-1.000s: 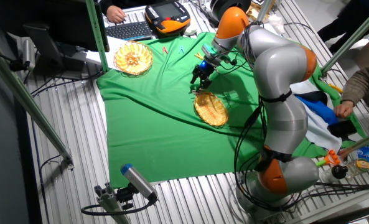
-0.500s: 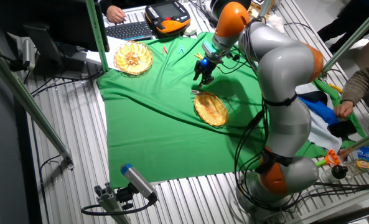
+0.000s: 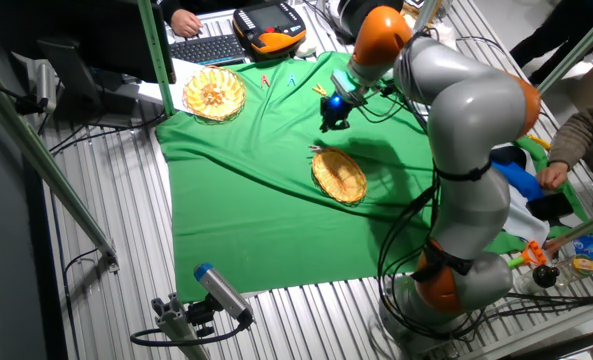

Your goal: Use a clamp

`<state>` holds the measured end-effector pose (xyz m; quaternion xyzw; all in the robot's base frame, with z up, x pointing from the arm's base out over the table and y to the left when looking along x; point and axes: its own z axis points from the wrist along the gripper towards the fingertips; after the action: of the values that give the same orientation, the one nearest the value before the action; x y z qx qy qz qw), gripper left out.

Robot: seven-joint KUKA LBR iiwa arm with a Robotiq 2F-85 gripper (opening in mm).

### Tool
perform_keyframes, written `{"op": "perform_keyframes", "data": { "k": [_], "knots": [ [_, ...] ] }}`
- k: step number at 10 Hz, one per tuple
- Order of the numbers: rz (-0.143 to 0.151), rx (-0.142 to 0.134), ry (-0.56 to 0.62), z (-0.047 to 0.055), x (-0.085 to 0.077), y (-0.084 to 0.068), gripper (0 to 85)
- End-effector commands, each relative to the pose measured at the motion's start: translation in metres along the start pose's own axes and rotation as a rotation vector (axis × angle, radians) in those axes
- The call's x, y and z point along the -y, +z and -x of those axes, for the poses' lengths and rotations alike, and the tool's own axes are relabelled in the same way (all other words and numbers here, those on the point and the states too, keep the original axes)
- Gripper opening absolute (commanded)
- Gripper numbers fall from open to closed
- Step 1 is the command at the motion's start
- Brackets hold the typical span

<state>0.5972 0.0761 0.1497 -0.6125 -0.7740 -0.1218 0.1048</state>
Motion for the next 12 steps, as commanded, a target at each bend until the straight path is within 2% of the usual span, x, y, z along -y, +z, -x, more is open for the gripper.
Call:
{"op": "perform_keyframes", "data": {
  "k": [1, 3, 4, 6, 7, 8, 10, 11, 12],
  "knots": [
    [-0.135, -0.016, -0.454, 0.003, -0.001, -0.003, 0.0],
    [-0.177, 0.045, -0.567, 0.007, -0.002, -0.006, 0.0],
    [-0.194, 0.063, -0.617, 0.006, -0.001, -0.007, 0.0],
    [-0.276, 0.114, -0.751, 0.002, 0.005, -0.013, 0.0],
    [-0.314, 0.107, -0.789, 0.002, 0.008, -0.016, 0.0],
    [-0.337, 0.084, -0.816, 0.001, 0.010, -0.018, 0.0],
    [-0.359, 0.059, -0.869, 0.004, 0.014, -0.020, 0.0],
    [-0.366, 0.054, -0.894, 0.005, 0.014, -0.020, 0.0],
    [-0.379, 0.075, -0.916, 0.004, 0.014, -0.020, 0.0]
  ]
}}
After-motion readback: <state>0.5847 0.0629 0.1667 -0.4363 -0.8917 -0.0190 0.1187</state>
